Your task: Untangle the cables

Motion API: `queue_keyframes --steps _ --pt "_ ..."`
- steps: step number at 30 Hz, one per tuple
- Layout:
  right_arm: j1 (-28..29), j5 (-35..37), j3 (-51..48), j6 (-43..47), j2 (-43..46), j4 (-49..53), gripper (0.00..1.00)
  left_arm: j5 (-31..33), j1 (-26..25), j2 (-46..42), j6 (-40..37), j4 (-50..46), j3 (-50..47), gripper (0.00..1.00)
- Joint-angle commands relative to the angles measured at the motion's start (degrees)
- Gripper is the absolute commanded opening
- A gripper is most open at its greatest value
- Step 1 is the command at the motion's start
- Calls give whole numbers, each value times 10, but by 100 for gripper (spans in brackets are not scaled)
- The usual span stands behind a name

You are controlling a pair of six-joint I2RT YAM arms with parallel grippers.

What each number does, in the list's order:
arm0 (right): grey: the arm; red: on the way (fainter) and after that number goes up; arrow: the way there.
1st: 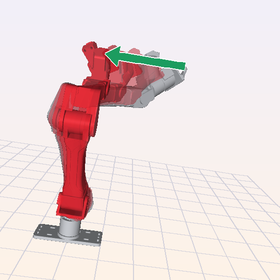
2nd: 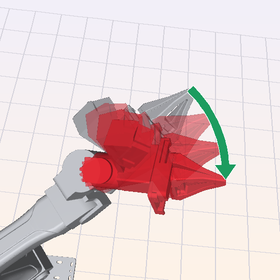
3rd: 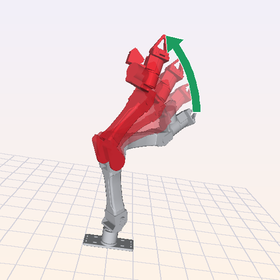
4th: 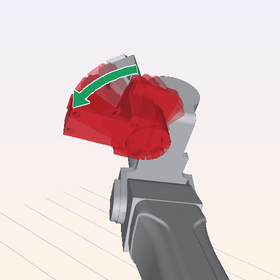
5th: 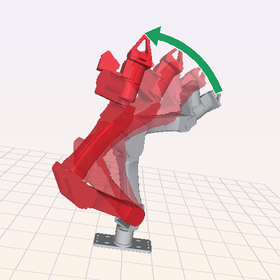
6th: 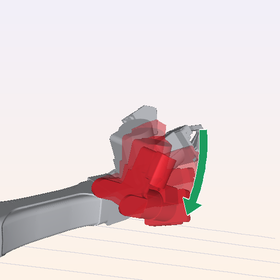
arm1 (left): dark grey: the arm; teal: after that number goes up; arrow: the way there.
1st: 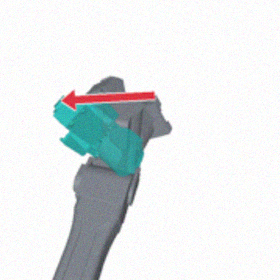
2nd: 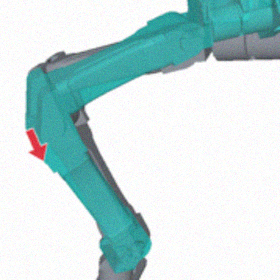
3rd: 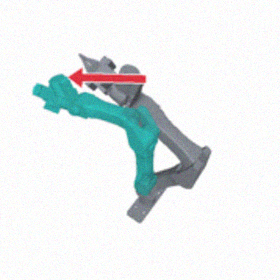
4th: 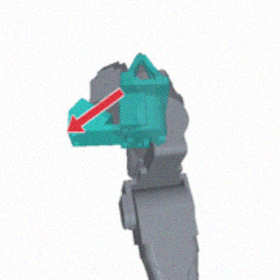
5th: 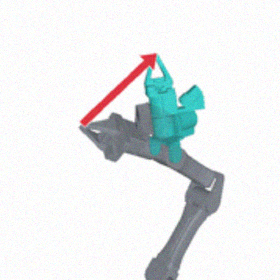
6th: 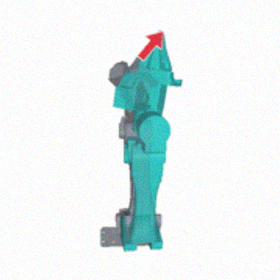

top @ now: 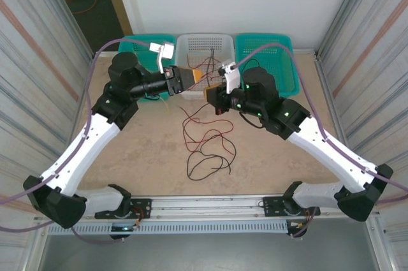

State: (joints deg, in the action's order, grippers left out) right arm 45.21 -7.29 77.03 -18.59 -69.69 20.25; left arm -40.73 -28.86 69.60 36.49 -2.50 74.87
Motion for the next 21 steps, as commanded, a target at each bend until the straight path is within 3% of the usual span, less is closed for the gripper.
queue_keyframes --steps 1,6,10,15,21 --pt "-43 12 12 -27 18 12 0 82 4 -40 -71 -58 -1 69" --pt "-161 -8 89 -44 -32 75 0 159 4 -82 -84 -76 -30 70" --pt "-245 -9 176 -52 -105 118 0 185 4 -85 -107 -149 -26 62" --pt "-312 21 296 -36 -209 166 0 167 4 -103 -119 -171 -76 57" --pt "-367 45 395 -35 -332 198 0 227 4 -108 -122 -231 -134 57"
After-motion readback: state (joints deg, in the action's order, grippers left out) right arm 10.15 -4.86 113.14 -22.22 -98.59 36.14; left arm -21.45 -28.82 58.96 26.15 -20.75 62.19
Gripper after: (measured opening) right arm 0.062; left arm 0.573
